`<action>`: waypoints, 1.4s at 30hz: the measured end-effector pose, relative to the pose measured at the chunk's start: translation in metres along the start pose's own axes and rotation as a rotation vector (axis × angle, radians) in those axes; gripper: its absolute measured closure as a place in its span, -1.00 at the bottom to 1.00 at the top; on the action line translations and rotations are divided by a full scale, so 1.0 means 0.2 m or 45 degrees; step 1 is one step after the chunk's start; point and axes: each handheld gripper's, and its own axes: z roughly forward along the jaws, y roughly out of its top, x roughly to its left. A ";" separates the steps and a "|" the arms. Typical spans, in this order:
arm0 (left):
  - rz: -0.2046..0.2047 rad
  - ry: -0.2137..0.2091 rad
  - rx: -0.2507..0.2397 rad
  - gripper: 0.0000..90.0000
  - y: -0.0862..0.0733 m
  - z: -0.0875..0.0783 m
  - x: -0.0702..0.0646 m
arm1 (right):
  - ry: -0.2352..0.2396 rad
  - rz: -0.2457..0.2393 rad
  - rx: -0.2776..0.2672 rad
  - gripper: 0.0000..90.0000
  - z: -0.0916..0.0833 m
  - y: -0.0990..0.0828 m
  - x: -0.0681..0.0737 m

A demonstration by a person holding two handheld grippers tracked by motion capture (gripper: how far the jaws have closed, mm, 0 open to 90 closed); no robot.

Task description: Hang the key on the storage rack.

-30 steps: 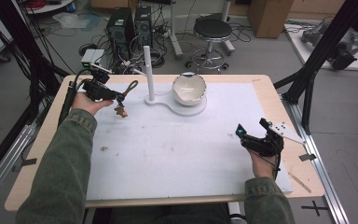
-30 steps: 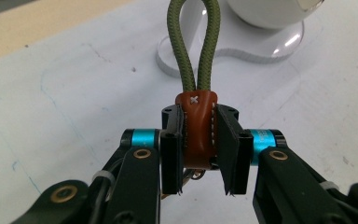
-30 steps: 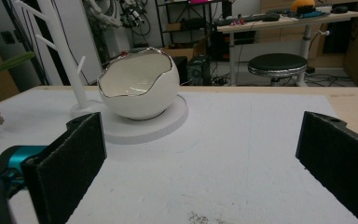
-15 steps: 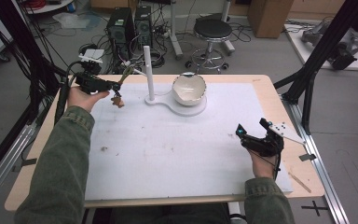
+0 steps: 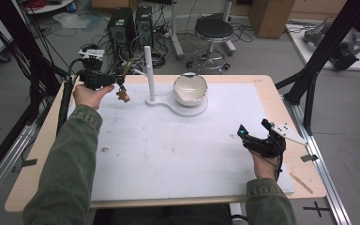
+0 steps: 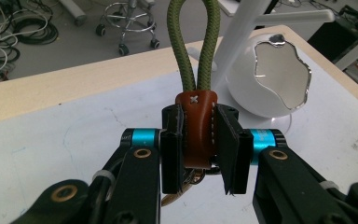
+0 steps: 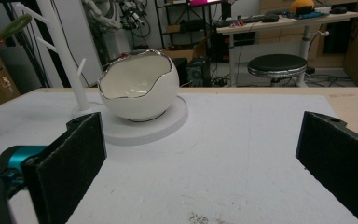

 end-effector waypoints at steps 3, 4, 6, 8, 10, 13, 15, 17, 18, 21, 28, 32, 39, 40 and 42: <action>-0.016 -0.007 0.008 0.61 0.00 0.03 0.01 | 0.001 0.001 0.001 -0.99 0.00 0.00 0.00; -0.019 -0.010 0.010 0.61 -0.01 0.04 0.01 | 0.000 -0.002 0.003 -0.99 0.00 0.00 0.00; -0.028 -0.014 0.020 0.61 -0.01 0.06 0.01 | 0.000 -0.001 0.001 -0.99 0.00 0.00 0.00; -0.039 -0.019 0.034 0.61 -0.02 0.08 0.02 | -0.001 -0.004 0.002 -0.99 0.00 0.00 0.00; -0.035 -0.017 0.054 0.61 -0.02 0.10 0.03 | 0.001 -0.004 -0.001 -0.99 0.00 0.00 0.00; -0.038 -0.034 0.059 0.61 -0.03 0.13 0.03 | 0.001 0.004 0.007 -0.99 0.01 0.00 0.00; -0.049 -0.052 0.073 0.61 -0.03 0.14 0.02 | -0.001 -0.002 0.001 -0.99 0.01 0.00 0.00; -0.047 -0.056 0.089 0.61 -0.04 0.16 0.02 | 0.000 0.002 0.003 -0.99 0.01 0.00 0.00; -0.045 -0.057 0.095 0.61 -0.04 0.17 0.01 | 0.000 0.003 0.003 -0.99 0.01 0.00 0.00; -0.038 -0.067 0.100 0.61 -0.04 0.19 0.01 | 0.001 0.001 0.002 -0.99 0.01 0.00 0.00; -0.049 -0.088 0.141 0.60 -0.06 0.23 0.00 | 0.003 0.002 0.007 -0.99 0.01 0.00 0.00; -0.014 -0.055 0.173 0.59 -0.07 0.26 -0.01 | 0.004 0.003 0.010 -0.99 0.01 0.00 0.00; 0.059 -0.021 0.201 0.55 -0.09 0.29 -0.04 | 0.004 0.004 0.013 -0.99 0.01 0.00 0.00; 0.068 -0.015 0.208 0.53 -0.09 0.30 -0.04 | 0.004 0.006 0.015 -0.99 0.01 0.00 0.00; 0.090 -0.013 0.209 0.37 -0.09 0.30 -0.04 | 0.004 0.001 0.014 -0.99 0.01 0.00 0.00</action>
